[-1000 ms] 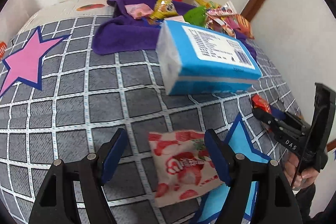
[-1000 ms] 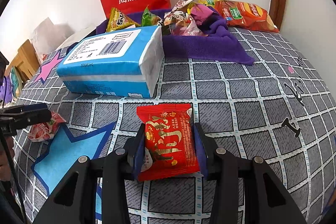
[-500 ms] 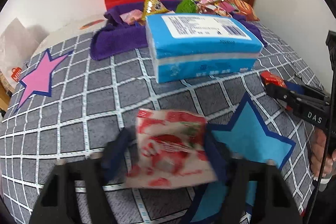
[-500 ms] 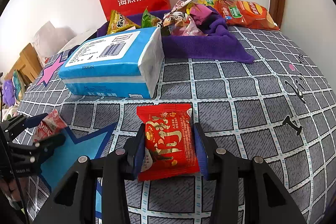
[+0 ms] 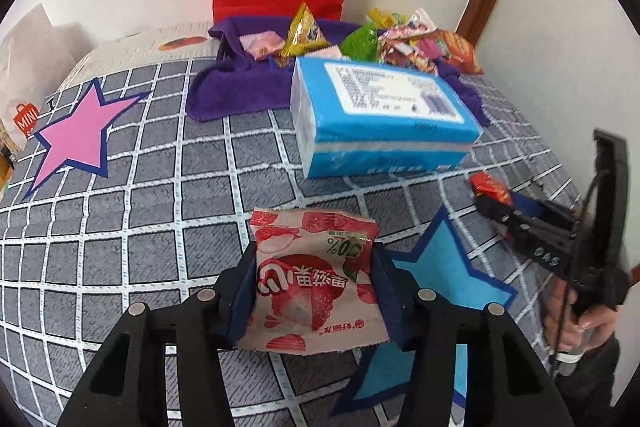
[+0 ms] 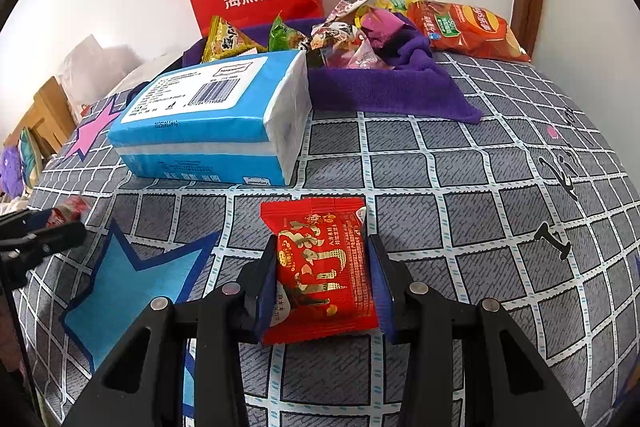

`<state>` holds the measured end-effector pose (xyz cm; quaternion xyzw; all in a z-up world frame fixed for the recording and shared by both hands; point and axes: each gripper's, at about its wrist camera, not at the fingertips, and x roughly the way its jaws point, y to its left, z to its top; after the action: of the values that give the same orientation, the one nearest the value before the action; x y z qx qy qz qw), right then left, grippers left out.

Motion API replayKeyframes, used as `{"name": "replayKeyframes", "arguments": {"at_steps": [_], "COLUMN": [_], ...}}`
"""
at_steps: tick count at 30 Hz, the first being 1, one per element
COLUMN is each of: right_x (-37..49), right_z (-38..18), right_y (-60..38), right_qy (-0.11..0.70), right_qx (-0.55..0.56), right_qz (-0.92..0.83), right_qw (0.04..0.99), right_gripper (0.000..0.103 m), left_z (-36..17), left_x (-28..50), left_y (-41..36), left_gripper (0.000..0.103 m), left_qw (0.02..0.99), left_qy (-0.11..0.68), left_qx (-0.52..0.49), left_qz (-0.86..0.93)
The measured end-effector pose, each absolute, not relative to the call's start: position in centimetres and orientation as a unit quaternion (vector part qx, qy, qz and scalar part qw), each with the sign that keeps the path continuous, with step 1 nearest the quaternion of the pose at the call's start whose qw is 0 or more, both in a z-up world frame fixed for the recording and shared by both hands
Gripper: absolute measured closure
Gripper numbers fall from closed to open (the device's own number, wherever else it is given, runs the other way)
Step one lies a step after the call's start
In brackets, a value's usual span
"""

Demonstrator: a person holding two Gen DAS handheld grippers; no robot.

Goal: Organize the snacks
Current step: 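Carry the red packet with the right tool while the left carries the strawberry packet to the towel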

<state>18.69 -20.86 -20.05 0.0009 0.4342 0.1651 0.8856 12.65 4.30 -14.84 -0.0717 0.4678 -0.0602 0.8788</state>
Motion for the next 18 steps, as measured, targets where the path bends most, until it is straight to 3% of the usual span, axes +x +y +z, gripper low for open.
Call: {"name": "replayKeyframes", "arguments": {"at_steps": [12,18], "right_x": [18.0,16.9], "right_z": [-19.5,-15.4], "right_y": [-21.2,-21.2], "right_qy": [0.437,0.421], "right_qx": [0.009,-0.008], "right_qz": [0.169,0.165], "right_qw": [0.883,0.892], "right_gripper": [0.065,0.065], "left_z": [-11.7,-9.2], "left_x": [12.9,13.4], "left_y": [5.5,5.2], "left_gripper": [0.052,0.052], "left_qw": [0.887,0.894], "left_qy": [0.444,0.429], "left_qx": [-0.102,-0.101], "left_qz": [-0.076,-0.082]}}
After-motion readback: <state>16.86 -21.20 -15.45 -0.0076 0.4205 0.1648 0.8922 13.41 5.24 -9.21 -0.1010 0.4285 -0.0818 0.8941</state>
